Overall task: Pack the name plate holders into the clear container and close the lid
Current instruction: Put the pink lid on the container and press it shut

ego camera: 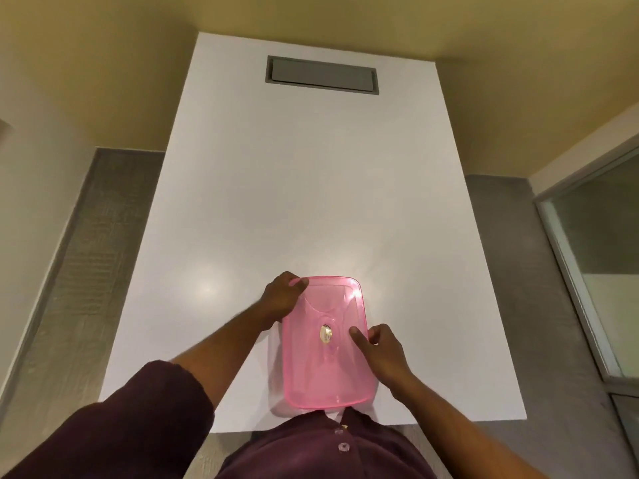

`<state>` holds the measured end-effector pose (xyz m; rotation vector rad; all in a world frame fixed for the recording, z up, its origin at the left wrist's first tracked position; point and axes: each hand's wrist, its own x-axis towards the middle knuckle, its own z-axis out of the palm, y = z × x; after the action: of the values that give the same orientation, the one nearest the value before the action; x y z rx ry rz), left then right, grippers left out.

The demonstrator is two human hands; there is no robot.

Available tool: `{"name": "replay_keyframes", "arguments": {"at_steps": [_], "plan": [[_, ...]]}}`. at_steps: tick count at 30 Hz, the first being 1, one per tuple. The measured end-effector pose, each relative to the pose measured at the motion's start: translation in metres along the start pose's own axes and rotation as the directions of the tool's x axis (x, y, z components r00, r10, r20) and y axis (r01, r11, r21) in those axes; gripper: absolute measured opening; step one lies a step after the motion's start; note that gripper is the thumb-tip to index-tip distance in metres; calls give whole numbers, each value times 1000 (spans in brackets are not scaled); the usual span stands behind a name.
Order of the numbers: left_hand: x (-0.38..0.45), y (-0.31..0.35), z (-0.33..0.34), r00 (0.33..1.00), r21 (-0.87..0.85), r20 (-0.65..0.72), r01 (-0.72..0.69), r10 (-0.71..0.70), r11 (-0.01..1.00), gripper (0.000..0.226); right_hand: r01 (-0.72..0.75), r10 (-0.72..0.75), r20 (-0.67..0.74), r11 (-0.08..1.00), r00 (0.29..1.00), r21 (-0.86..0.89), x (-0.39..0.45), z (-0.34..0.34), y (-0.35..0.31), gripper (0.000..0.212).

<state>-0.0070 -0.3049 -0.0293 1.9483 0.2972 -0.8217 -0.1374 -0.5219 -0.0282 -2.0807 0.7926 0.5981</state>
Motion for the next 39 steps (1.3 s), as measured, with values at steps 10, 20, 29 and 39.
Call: {"name": "replay_keyframes", "arguments": {"at_steps": [10,20,29,39], "plan": [[-25,-9,3,955,-300,-171,184,-243,936,36,90,-79,-210,995,974,40,31,-23,-28,35],[-49,-37,8,961,-179,-250,78,-122,981,44,-144,209,-115,898,971,415,18,-6,-4,60],[-30,-2,6,983,-249,-163,41,-83,968,47,-112,190,-108,860,976,499,37,-14,-37,41],[33,60,-25,973,-365,-228,-39,-49,930,43,-40,80,-77,904,994,425,131,-58,-132,48]]}}
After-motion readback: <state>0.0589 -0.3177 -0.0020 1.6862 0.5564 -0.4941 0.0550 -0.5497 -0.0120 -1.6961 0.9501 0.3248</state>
